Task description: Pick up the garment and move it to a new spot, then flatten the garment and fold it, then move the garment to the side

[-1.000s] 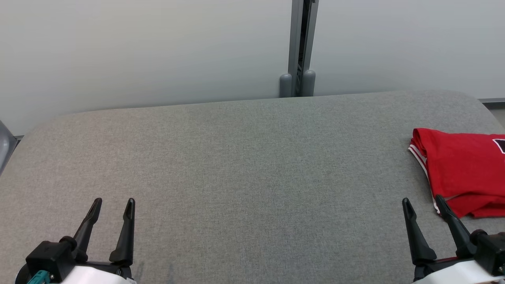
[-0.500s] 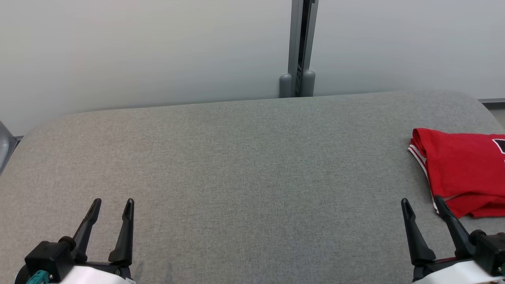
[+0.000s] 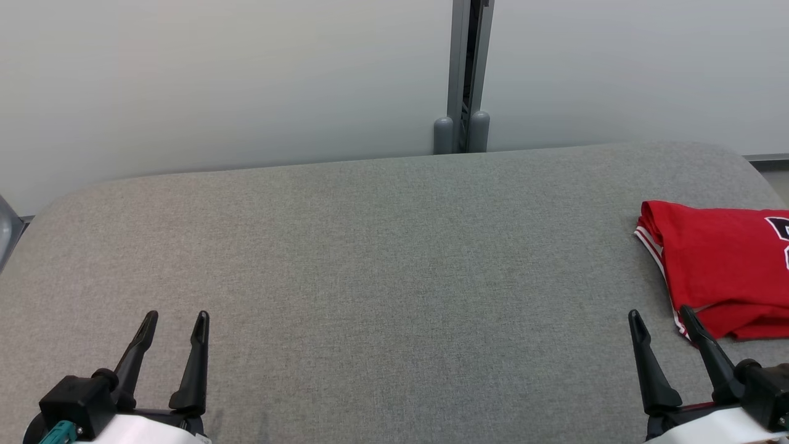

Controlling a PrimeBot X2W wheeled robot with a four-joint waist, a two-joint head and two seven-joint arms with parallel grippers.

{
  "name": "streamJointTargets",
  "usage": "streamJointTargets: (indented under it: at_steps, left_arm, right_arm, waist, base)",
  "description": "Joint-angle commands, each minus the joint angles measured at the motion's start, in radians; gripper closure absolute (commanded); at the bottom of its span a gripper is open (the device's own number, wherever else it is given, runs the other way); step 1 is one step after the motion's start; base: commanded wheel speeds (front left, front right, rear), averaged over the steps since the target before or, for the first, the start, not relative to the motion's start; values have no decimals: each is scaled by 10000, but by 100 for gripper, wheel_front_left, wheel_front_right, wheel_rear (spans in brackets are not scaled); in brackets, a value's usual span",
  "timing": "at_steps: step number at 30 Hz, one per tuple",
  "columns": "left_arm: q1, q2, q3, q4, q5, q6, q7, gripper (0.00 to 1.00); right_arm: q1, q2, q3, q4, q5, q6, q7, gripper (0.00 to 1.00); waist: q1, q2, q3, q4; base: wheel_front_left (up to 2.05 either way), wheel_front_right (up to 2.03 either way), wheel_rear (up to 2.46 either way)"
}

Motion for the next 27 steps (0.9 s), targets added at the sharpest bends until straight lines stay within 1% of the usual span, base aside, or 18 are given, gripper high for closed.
streamJointTargets:
  at_steps: [1, 3, 4, 7, 16, 27]
  left_arm:
    - [-130, 64, 12, 32, -35, 16, -36, 0]
    - [-145, 68, -14, 46, -52, -7, -29, 0]
    - [-11, 12, -31, 30, -17, 2, 2, 100]
    - [158, -185, -99, 240, -75, -2, 16, 100]
    - [-218, -506, -111, 597, -1491, -234, -130, 100]
    - [-713, -854, -131, 1153, -3048, -548, -293, 100]
  right_arm:
    - [48, -8, -26, 0, 29, -3, -39, 0]
    - [67, -7, -27, 17, 57, -3, -56, 0]
    - [6, 2, -3, 19, 22, 0, -1, 100]
    - [87, 53, 7, 278, 90, 0, 34, 100]
    - [-568, -103, -391, 1058, 1864, 0, 603, 100]
    - [-1300, -266, -836, 1932, 3740, 0, 1219, 100]
  waist:
    - [0, 0, -8, 4]
    - [0, 0, -22, 12]
    - [0, 0, -23, 11]
    - [0, 0, -23, 9]
    - [0, 0, 8, 23]
    - [0, 0, 43, 41]
  base:
    - [0, 0, 0]
    - [0, 0, 0]
    - [0, 0, 0]
    - [0, 0, 0]
    - [0, 0, 0]
    - [0, 0, 0]
